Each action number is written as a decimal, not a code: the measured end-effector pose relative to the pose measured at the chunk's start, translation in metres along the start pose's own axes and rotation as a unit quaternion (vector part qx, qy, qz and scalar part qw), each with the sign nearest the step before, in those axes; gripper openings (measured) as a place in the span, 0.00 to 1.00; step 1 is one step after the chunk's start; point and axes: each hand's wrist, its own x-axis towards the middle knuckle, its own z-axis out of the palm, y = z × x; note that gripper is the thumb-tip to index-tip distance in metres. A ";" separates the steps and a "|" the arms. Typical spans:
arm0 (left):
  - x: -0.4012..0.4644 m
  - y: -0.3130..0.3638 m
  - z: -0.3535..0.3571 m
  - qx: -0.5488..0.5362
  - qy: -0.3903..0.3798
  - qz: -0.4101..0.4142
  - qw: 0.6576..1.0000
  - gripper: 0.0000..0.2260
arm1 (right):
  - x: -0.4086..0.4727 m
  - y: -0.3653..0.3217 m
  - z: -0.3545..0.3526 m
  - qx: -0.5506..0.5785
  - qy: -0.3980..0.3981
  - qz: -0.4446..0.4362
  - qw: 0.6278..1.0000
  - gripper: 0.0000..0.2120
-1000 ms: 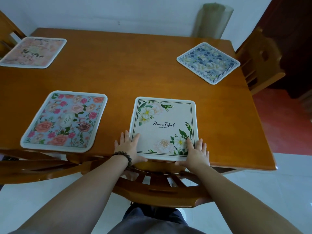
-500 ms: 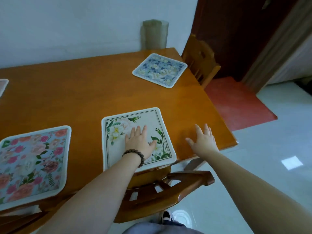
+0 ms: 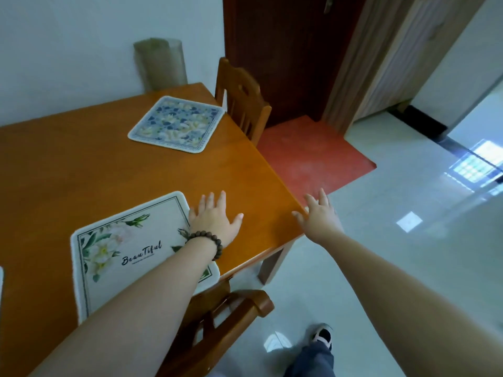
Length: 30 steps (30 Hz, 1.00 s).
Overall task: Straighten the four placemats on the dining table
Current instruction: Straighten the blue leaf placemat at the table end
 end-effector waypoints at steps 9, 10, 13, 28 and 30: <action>0.098 0.104 0.018 0.002 0.015 -0.107 0.994 0.34 | 0.146 0.067 -0.039 -0.013 -0.036 -0.083 0.996 0.30; 0.108 0.119 0.018 0.001 0.019 -0.128 0.992 0.34 | 0.166 0.075 -0.048 -0.014 -0.043 -0.098 0.994 0.30; 0.136 0.163 0.017 0.000 0.034 -0.184 0.982 0.34 | 0.220 0.102 -0.075 -0.019 -0.062 -0.141 0.988 0.29; 0.230 0.219 0.007 -0.002 0.061 -0.361 0.930 0.35 | 0.403 0.089 -0.120 -0.038 -0.112 -0.287 0.951 0.29; 0.244 0.212 0.008 -0.015 0.063 -0.381 0.922 0.36 | 0.423 0.070 -0.118 -0.033 -0.117 -0.311 0.943 0.29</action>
